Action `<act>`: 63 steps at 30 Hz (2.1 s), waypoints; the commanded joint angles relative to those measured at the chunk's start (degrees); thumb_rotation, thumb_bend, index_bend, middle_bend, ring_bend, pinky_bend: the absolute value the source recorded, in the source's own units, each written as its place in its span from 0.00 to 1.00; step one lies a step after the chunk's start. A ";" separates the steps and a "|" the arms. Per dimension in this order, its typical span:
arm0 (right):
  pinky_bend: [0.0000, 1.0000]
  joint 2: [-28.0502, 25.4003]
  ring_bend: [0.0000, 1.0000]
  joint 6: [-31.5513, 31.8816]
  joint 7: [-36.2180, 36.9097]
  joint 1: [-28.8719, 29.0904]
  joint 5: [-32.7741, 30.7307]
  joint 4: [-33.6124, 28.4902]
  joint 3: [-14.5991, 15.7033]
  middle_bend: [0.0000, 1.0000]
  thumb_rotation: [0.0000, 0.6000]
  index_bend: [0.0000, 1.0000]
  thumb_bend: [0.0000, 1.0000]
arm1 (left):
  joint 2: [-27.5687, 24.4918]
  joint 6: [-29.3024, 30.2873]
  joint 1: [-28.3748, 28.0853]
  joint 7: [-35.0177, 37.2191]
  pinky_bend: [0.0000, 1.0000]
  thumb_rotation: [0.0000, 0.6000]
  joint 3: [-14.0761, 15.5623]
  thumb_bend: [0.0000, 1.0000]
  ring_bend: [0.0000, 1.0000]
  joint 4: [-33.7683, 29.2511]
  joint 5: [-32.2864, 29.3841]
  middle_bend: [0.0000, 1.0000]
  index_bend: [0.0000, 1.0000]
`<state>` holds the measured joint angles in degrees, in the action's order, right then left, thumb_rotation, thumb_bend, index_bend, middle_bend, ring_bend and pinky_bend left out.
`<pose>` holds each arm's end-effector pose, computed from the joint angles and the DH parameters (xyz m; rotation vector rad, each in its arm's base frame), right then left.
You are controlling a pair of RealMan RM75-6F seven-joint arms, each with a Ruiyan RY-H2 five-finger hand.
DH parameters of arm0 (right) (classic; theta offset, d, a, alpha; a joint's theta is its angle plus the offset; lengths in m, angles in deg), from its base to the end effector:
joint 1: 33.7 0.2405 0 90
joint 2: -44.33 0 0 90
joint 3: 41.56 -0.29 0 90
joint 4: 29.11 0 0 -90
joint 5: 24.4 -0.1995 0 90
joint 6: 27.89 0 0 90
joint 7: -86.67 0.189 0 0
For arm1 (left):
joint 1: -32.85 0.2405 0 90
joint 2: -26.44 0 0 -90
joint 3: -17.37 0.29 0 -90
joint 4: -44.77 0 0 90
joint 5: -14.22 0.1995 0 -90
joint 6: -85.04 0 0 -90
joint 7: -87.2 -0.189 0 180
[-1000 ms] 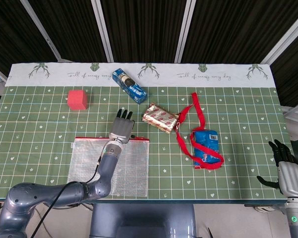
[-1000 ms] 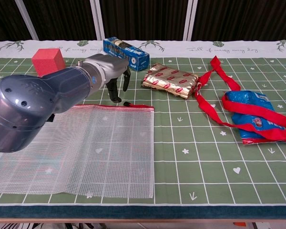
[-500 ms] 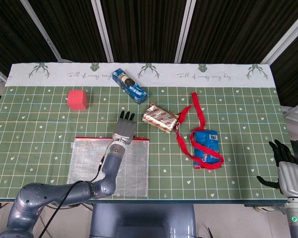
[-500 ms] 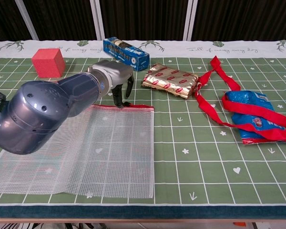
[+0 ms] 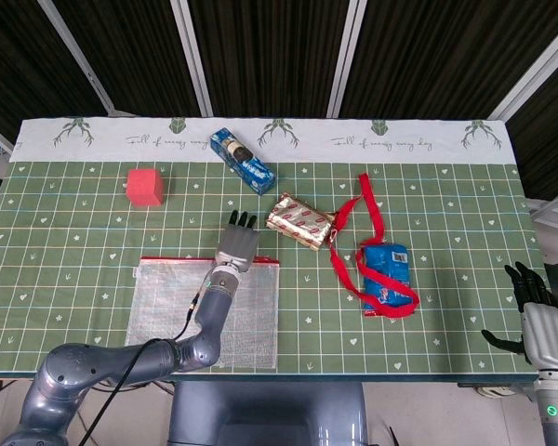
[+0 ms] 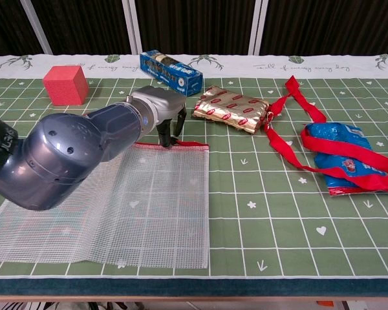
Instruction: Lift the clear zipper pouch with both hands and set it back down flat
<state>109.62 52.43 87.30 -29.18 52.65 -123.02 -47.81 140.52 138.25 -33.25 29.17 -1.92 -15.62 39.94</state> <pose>-0.3584 -0.2349 0.1796 1.2412 -1.0418 0.8663 -0.0615 0.4586 -0.1456 -1.8733 -0.8027 -0.5365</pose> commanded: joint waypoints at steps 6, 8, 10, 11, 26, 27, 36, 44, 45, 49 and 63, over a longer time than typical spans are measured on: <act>0.20 -0.04 0.00 -0.11 -0.07 -0.02 -0.25 -0.18 -0.03 0.00 1.00 0.00 0.13 | 0.21 -0.27 -0.37 -0.25 0.00 1.00 0.27 0.27 0.00 0.76 -0.61 0.10 0.48; 0.20 -0.05 0.00 -0.15 -0.07 -0.02 -0.33 -0.25 -0.05 0.00 1.00 0.00 0.13 | 0.22 -0.31 -0.45 -0.31 0.00 1.00 0.34 0.27 0.00 0.92 -0.67 0.10 0.48; 0.20 -0.05 0.00 -0.16 -0.13 -0.01 -0.34 -0.27 -0.05 0.00 1.00 0.00 0.13 | 0.28 -0.40 -0.54 -0.36 0.00 1.00 0.41 0.27 0.00 1.10 -0.79 0.10 0.48; 0.20 -0.06 0.00 -0.16 -0.12 -0.02 -0.35 -0.31 -0.05 0.00 1.00 0.00 0.13 | 0.33 -0.45 -0.59 -0.37 0.00 1.00 0.42 0.27 0.00 1.20 -0.85 0.10 0.48; 0.20 -0.15 0.00 -0.18 0.02 -0.06 -0.38 -0.66 -0.04 0.00 1.00 0.00 0.13 | -0.01 -0.39 -0.48 -0.22 0.00 1.00 0.95 0.37 0.00 0.42 -1.24 0.11 0.55; 0.20 -0.18 0.00 -0.20 0.01 -0.06 -0.37 -0.69 -0.02 0.00 1.00 0.00 0.13 | -0.19 -0.24 -0.44 -0.13 0.00 1.00 0.90 0.37 0.00 0.17 -1.17 0.11 0.55; 0.20 -0.41 0.00 -0.48 0.18 0.02 -0.17 -1.03 0.14 0.00 1.00 0.00 0.14 | -3.01 1.97 -0.67 1.03 0.00 1.00 -0.21 0.37 0.00 -4.36 1.09 0.12 0.56; 0.20 -1.88 0.00 -1.87 0.58 0.44 -0.61 -4.57 0.16 0.00 1.00 0.00 0.15 | -6.37 4.11 -2.28 2.76 0.00 1.00 -3.21 0.37 0.00 -10.30 4.06 0.12 0.56; 0.20 -2.12 0.00 -2.06 0.53 0.54 -0.78 -5.27 0.08 0.00 1.00 0.00 0.15 | -6.75 4.34 -2.60 2.84 0.00 1.00 -3.66 0.37 0.00 -10.97 4.22 0.12 0.56; 0.20 -4.05 0.00 -4.47 1.58 1.49 -4.85 -11.58 -1.56 0.00 1.00 0.00 0.17 | -8.17 4.94 -4.00 2.70 0.00 1.00 -5.23 0.37 0.00 -13.07 4.15 0.12 0.56; 0.20 -7.81 0.00 -19.62 4.83 15.61 -36.06 -29.37 -15.21 0.00 1.00 0.18 0.27 | -12.11 6.03 -7.61 5.03 0.00 1.00 -9.25 0.37 0.00 -18.27 4.31 0.13 0.56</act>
<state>102.26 36.61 91.36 -18.48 23.62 -148.90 -58.83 128.87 144.12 -40.60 33.76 -10.94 -33.26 43.93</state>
